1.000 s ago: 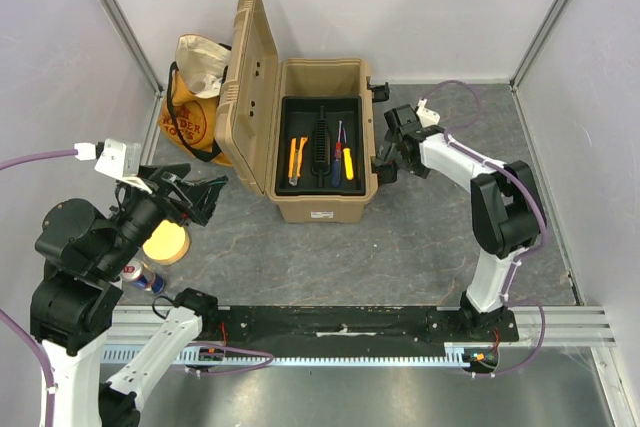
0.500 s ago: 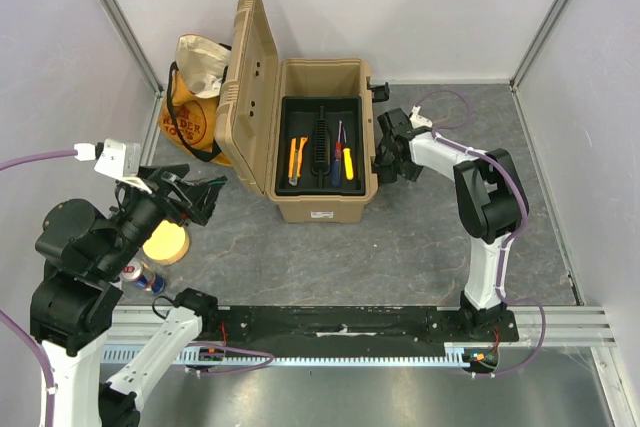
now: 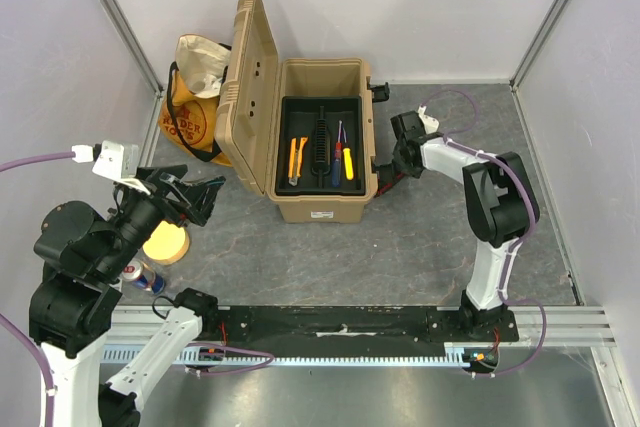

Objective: Pack the tool kit

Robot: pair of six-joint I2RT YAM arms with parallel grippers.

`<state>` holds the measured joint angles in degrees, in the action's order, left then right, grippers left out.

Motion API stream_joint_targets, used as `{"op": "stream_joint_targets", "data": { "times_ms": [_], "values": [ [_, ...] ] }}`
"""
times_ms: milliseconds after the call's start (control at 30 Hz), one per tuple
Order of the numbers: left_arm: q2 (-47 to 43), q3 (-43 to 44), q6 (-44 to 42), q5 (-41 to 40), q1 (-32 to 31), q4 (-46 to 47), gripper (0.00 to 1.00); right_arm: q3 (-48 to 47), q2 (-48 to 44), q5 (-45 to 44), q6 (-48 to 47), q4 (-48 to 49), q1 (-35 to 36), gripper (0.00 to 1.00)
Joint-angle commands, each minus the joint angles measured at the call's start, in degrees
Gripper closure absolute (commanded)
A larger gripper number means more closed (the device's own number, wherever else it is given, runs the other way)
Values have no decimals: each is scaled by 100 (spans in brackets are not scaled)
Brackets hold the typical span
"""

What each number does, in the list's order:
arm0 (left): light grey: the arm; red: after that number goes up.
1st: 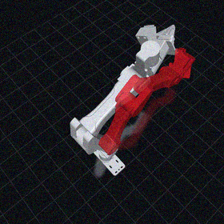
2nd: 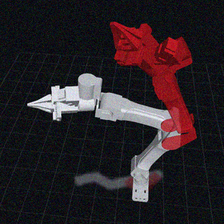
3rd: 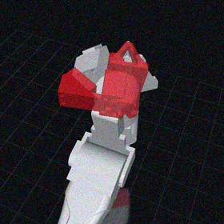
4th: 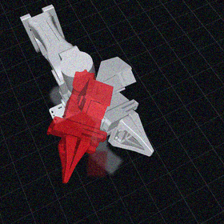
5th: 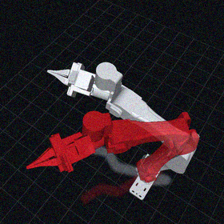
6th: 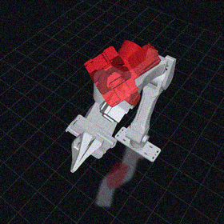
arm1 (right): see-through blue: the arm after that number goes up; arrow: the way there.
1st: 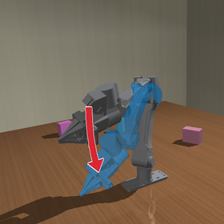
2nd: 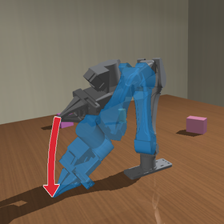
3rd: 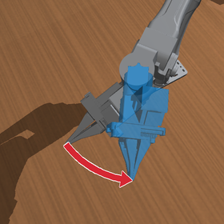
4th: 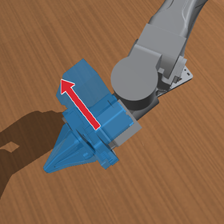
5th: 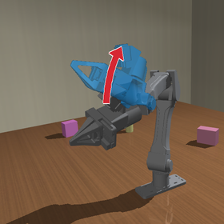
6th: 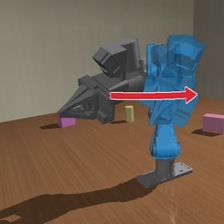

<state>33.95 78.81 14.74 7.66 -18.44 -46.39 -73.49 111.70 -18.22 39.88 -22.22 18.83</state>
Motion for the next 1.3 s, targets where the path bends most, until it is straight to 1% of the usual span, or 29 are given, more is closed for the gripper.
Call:
{"op": "stream_joint_targets", "data": {
  "times_ms": [0,33,100,167,267,300,400,533,600,667,800,833,933,967,1267],
  "values": [
    [-38,56,-121,7,7,60,11,397,-341,239,-858,77,-64,53],
    [-38,65,-112,16,7,51,11,449,-420,257,-989,103,-64,54],
    [-47,65,-103,25,7,60,11,503,-508,301,-1175,104,-64,53],
    [-47,82,-86,34,7,60,11,538,-561,292,-1272,86,-72,47],
    [-47,82,-59,51,7,60,11,573,-605,327,-1281,86,-64,26],
    [-47,82,-59,51,7,60,11,599,-606,380,-1272,103,-64,23],
    [-47,82,-24,69,7,51,11,643,-570,555,-1132,95,-64,21],
    [-47,82,-7,78,-2,51,11,801,-562,714,-894,86,-46,29],
    [-38,91,2,78,7,60,11,915,-570,714,-841,95,-20,37],
    [-38,82,11,86,7,60,11,977,-562,653,-841,104,-20,49],
    [-29,82,29,113,7,60,11,1012,-553,600,-938,69,-20,88],
    [-38,74,20,113,7,43,11,1004,-588,574,-938,68,-20,92],
    [-56,65,29,104,-2,51,11,969,-833,399,-938,7,-20,99],
    [-56,65,29,113,7,51,11,951,-947,346,-938,-2,-28,100],
    [-56,144,11,95,7,25,11,425,-2713,-190,-1087,-397,-20,100]
  ]
}}
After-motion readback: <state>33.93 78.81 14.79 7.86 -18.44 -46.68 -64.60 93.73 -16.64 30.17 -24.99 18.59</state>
